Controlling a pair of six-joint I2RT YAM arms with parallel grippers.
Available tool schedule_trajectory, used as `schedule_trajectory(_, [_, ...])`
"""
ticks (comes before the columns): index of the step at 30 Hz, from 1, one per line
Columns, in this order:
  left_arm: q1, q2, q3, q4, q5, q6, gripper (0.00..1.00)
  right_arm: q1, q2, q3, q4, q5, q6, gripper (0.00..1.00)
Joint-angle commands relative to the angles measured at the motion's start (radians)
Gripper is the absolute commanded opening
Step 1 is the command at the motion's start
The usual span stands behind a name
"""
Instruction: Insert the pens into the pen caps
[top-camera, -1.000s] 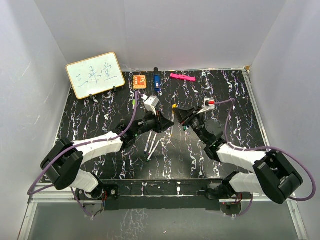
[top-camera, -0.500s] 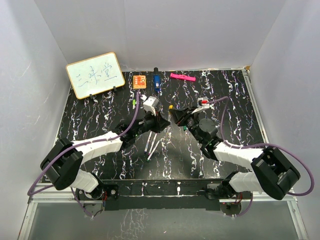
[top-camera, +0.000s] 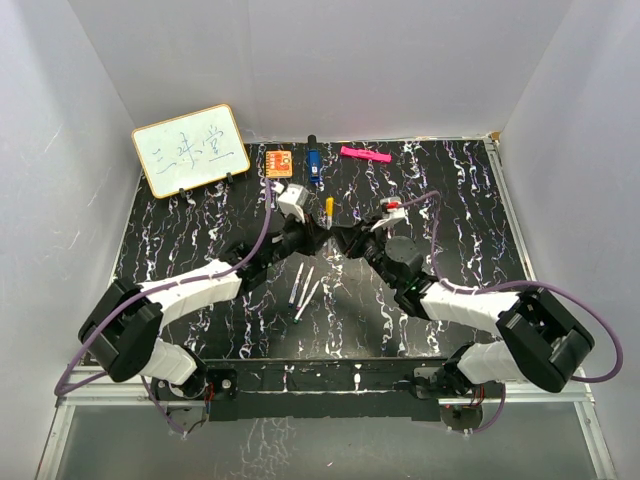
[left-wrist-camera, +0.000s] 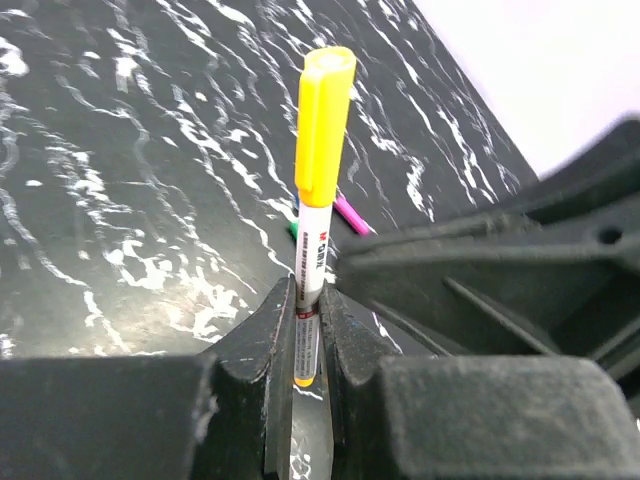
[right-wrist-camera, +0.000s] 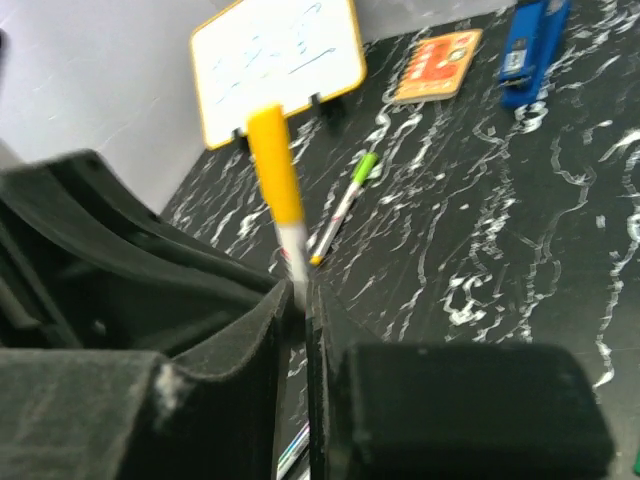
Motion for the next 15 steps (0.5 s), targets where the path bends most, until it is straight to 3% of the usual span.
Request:
schedule_trajectory(1, [0.038,-0.087,0.084,0.155,-0.087,0.007,0.0,0.043,0.018,-0.002,-0.139,-0.069,-0.02,0.0])
schedule_trajectory(11, [0.04,-0.072,0.087,-0.137,-0.166,0.006,0.0,0.042,-0.026,0.109,-0.189,0.048,-0.104,0.01])
schedule_trajectory(13, [0.045,-0.061,0.106,-0.25,-0.226,0.01,0.0,0.042,-0.043,0.123,-0.21,0.095,-0.128,0.04])
schedule_trajectory(15, [0.073,-0.034,0.123,-0.323,-0.261,0.009,0.0,0.043,-0.06,0.129,-0.231,0.133,-0.144,0.16])
